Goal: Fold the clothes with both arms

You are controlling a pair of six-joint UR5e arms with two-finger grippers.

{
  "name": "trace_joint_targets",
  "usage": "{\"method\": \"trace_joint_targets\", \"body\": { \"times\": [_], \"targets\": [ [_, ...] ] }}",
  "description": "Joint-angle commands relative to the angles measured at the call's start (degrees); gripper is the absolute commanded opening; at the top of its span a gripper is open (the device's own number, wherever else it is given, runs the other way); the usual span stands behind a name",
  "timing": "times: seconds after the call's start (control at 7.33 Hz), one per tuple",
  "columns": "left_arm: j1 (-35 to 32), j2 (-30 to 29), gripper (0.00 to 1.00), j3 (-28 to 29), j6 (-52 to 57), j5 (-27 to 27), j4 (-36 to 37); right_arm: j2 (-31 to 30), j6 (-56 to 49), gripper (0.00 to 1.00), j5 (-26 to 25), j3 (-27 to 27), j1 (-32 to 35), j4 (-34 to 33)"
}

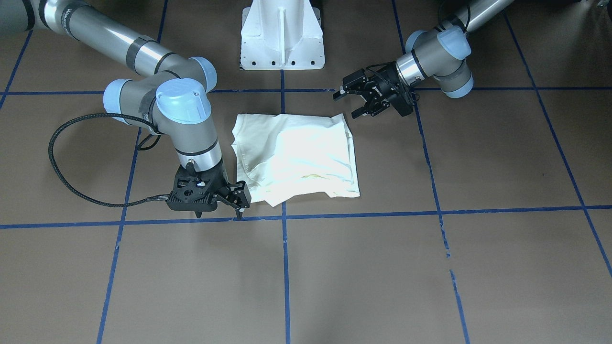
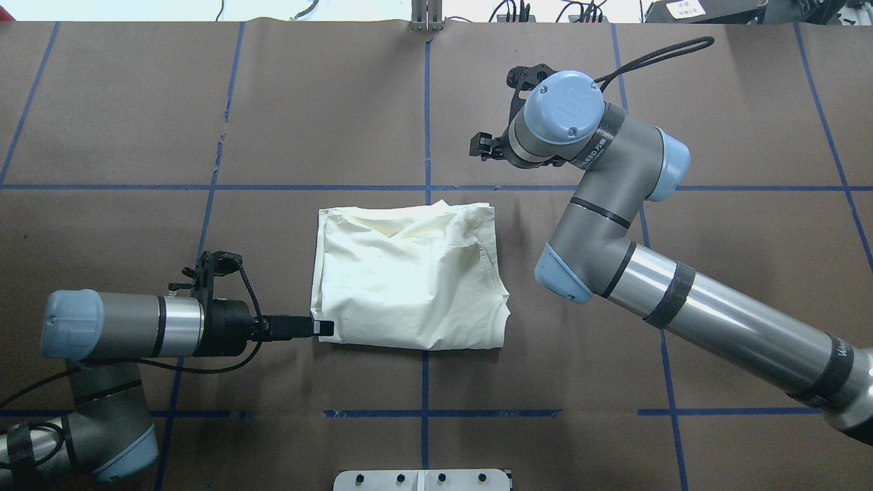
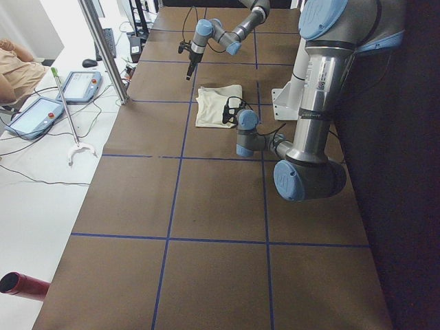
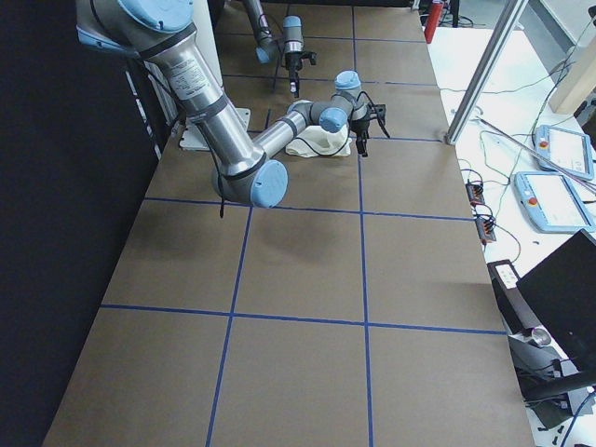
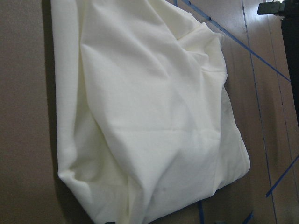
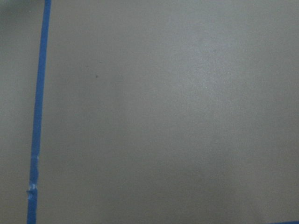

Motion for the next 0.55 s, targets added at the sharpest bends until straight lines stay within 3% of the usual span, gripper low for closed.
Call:
{"method": "trace_joint_targets", "body": {
  "times": [0.0,0.41],
  "targets": [
    [0.4,-5.5,1.0,-1.0,-4.3,3.8,6.8,0.0,0.0,1.0,0.0,0.0,0.1,0.0],
    [0.7,-6.8,1.0,-0.3,-5.7,4.1,8.4,0.0,0.0,1.0,0.0,-0.1,0.2,0.0]
  ]
}}
